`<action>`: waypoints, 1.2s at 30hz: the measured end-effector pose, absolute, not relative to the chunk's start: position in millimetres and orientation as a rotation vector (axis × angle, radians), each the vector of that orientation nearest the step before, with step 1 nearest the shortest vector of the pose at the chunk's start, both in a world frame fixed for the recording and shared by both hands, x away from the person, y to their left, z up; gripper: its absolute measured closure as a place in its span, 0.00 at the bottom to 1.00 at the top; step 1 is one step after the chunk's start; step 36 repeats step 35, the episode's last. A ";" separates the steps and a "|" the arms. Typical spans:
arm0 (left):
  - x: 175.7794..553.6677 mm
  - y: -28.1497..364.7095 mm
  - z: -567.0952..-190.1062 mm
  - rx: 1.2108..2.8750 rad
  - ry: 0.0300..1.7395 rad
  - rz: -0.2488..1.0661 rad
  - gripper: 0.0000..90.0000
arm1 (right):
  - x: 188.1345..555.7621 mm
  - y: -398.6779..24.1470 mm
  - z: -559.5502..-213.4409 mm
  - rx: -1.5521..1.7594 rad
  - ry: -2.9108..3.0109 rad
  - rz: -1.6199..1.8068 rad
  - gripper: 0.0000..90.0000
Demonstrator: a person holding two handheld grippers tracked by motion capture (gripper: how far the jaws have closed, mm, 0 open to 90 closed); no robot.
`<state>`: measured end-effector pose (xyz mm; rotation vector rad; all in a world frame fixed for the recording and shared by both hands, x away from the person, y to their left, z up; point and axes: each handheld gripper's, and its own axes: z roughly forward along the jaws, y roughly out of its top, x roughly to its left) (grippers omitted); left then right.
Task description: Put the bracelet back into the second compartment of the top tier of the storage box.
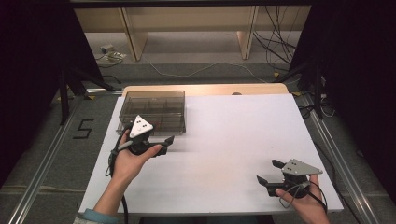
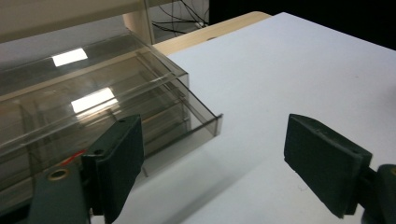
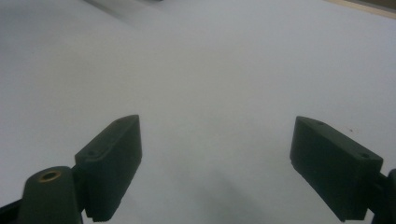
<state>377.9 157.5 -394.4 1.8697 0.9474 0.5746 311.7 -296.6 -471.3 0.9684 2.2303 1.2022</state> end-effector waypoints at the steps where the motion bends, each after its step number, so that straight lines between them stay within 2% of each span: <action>1: 376.1 156.5 -395.7 1.876 0.940 0.572 0.23 | 311.8 -296.6 -471.3 0.968 2.230 1.202 0.19; 20: 323.9 159.7 -435.1 1.908 0.858 0.521 0.23 | 310.6 -296.4 -470.6 0.970 2.234 1.201 0.19; 36: 311.8 157.0 -448.3 1.932 0.851 0.475 0.22 | 311.1 -295.9 -470.8 0.964 2.236 1.205 0.19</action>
